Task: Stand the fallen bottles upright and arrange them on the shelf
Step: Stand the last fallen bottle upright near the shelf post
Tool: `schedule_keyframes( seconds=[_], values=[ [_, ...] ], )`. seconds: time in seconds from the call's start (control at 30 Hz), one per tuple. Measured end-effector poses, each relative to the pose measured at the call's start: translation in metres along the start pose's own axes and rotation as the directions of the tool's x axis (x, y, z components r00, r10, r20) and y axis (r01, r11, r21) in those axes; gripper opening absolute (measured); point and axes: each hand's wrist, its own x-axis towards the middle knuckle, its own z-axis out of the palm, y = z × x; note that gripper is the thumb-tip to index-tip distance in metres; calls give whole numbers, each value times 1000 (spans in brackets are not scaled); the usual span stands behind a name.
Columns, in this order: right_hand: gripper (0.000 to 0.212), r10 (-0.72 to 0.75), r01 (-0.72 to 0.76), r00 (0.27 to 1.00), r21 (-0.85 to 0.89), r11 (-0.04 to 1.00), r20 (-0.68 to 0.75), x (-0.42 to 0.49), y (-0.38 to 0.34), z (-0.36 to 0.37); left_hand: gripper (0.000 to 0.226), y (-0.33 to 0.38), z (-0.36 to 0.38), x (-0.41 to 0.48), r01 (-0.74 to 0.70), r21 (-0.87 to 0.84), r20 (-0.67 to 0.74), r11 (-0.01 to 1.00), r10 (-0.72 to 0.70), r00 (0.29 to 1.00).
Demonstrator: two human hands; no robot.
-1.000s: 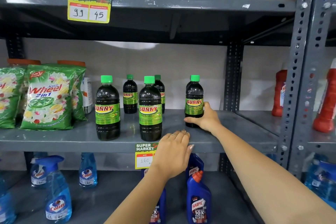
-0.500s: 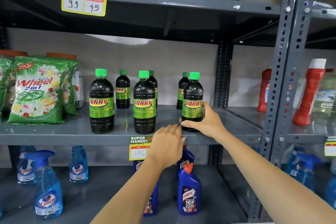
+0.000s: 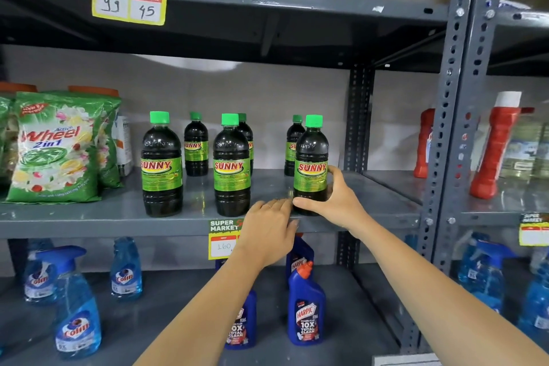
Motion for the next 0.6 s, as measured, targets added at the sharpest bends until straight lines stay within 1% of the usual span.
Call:
schedule_keyframes(
  seconds=[0.1, 0.17, 0.2, 0.23, 0.3, 0.33, 0.37, 0.4, 0.47, 0.5, 0.53, 0.6],
  values=[
    [107, 17, -19, 998, 27, 999, 64, 1, 3, -7, 56, -1, -11, 3, -4, 9, -54, 1000, 5, 999],
    [109, 33, -35, 995, 18, 999, 92, 4, 9, -12, 54, -3, -26, 4, -27, -5, -141, 1000, 26, 990],
    [108, 40, -41, 995, 11, 999, 95, 5, 12, -13, 50, -5, -33, 3, -49, -44, -215, 998, 38, 976],
    [106, 41, -42, 995, 7, 999, 93, 6, 15, -13, 46, -9, -41, 1, -79, -102, -311, 992, 44, 949],
    [98, 39, -39, 995, 3, 999, 90, 6, 17, -13, 42, -16, -51, -5, -118, -210, -517, 971, -7, 856],
    [93, 37, -37, 995, 0, 999, 91, 6, 17, -13, 43, -21, -55, -9, -101, -255, -588, 962, -72, 805],
    [87, 36, -36, 995, -1, 999, 95, 6, 16, -13, 47, -27, -57, -13, -51, -303, -628, 952, -159, 762],
    [83, 36, -37, 994, 4, 999, 99, 6, 15, -14, 51, -34, -59, -17, 23, -354, -634, 935, -259, 728],
    [77, 31, -33, 995, 15, 999, 100, 5, 15, -15, 56, -50, -60, -23, 182, -448, -576, 875, -438, 691],
    [74, 28, -30, 995, 15, 999, 97, 5, 15, -16, 56, -60, -58, -24, 244, -476, -522, 845, -495, 694],
    [71, 29, -30, 995, 12, 999, 98, 5, 15, -15, 57, -69, -56, -25, 288, -508, -451, 812, -536, 713],
    [70, 31, -31, 995, 2, 1000, 97, 4, 13, -16, 65, -82, -51, -25, 346, -596, -248, 724, -576, 779]
  ],
)
